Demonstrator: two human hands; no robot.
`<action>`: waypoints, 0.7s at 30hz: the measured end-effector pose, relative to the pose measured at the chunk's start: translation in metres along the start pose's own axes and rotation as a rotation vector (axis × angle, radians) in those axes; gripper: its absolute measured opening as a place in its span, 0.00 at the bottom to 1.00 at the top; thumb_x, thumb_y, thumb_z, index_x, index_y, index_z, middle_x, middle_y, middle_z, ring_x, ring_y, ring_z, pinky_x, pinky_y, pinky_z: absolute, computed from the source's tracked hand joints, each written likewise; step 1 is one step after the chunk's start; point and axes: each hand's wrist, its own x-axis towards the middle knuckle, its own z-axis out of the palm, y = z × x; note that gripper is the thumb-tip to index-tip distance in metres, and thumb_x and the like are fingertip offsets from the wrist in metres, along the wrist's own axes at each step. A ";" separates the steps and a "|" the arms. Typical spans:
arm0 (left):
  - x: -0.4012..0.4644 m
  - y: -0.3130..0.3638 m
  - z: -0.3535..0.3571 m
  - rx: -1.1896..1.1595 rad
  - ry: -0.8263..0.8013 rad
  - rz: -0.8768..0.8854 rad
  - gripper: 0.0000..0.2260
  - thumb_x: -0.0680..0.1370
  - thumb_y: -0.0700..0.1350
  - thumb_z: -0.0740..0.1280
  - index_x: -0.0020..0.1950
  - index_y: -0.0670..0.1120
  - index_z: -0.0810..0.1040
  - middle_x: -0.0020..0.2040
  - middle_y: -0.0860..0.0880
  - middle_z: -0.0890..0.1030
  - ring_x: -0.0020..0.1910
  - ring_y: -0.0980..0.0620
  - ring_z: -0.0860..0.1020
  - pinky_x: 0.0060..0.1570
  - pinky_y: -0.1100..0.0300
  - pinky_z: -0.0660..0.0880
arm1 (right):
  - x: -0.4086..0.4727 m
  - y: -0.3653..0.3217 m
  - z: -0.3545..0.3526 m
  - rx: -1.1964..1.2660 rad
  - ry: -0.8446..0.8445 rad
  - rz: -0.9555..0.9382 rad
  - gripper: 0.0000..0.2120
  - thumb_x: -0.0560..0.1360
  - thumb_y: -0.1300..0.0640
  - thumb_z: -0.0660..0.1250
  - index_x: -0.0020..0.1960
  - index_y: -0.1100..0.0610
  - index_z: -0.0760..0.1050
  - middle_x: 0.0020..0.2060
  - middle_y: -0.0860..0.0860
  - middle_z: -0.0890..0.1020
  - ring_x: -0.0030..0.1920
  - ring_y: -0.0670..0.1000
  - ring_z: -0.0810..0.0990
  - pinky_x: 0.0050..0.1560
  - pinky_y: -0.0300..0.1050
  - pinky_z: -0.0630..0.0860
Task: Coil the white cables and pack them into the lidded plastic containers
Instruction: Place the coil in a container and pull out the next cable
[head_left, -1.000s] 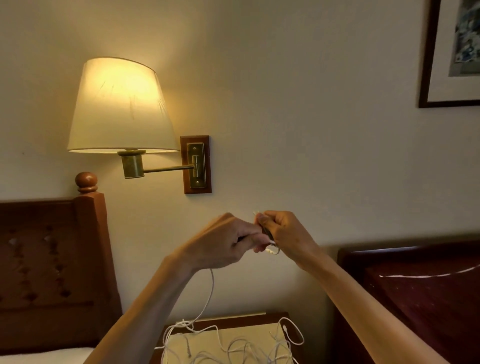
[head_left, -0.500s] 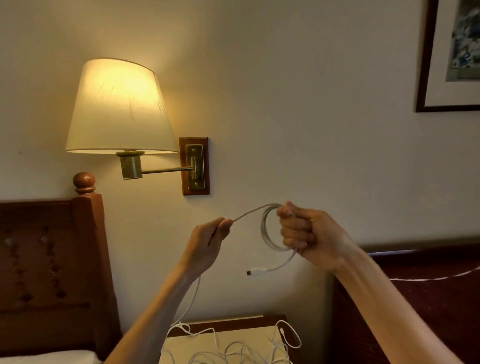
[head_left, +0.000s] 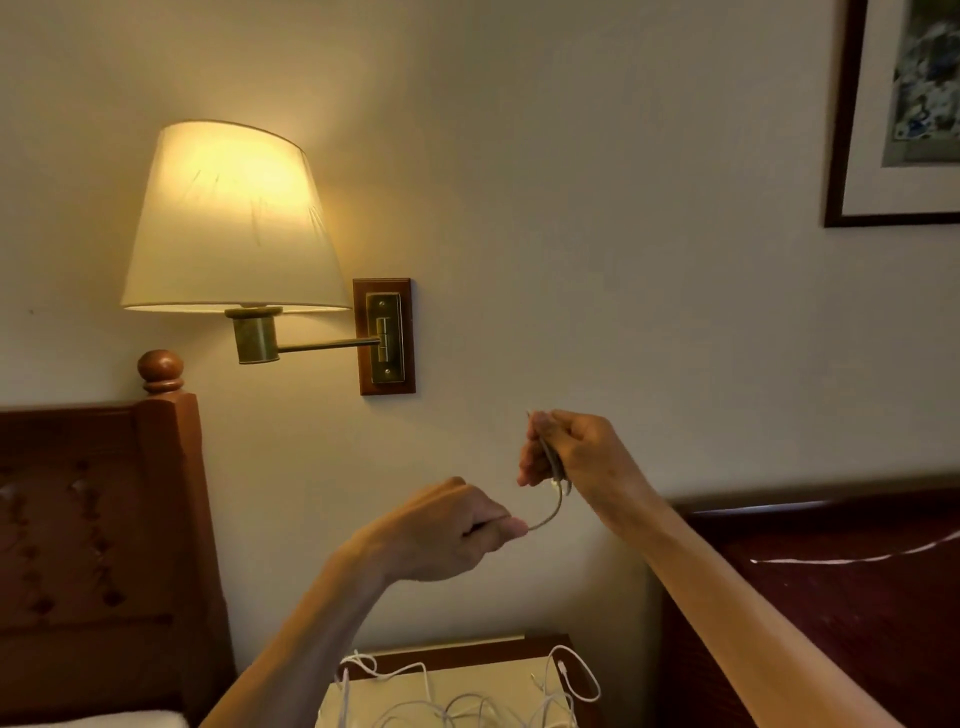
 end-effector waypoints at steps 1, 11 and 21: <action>0.001 0.004 -0.004 0.001 0.036 0.041 0.19 0.82 0.57 0.56 0.33 0.52 0.70 0.26 0.53 0.68 0.24 0.52 0.66 0.30 0.58 0.66 | -0.001 0.004 0.004 -0.040 -0.016 -0.010 0.16 0.83 0.55 0.58 0.45 0.66 0.75 0.32 0.57 0.82 0.31 0.55 0.81 0.36 0.46 0.79; 0.009 -0.013 -0.020 0.198 0.547 0.105 0.18 0.81 0.59 0.56 0.37 0.52 0.73 0.27 0.60 0.68 0.26 0.58 0.71 0.30 0.73 0.62 | -0.014 0.001 0.017 -0.129 -0.193 0.080 0.21 0.84 0.51 0.53 0.39 0.59 0.74 0.25 0.50 0.72 0.25 0.48 0.68 0.31 0.39 0.67; -0.001 -0.057 0.018 -0.335 0.699 -0.077 0.23 0.79 0.63 0.56 0.34 0.48 0.69 0.28 0.57 0.65 0.28 0.57 0.63 0.30 0.60 0.60 | -0.002 -0.035 -0.042 0.748 -0.361 0.304 0.16 0.81 0.54 0.54 0.38 0.57 0.72 0.22 0.44 0.64 0.20 0.42 0.62 0.24 0.35 0.61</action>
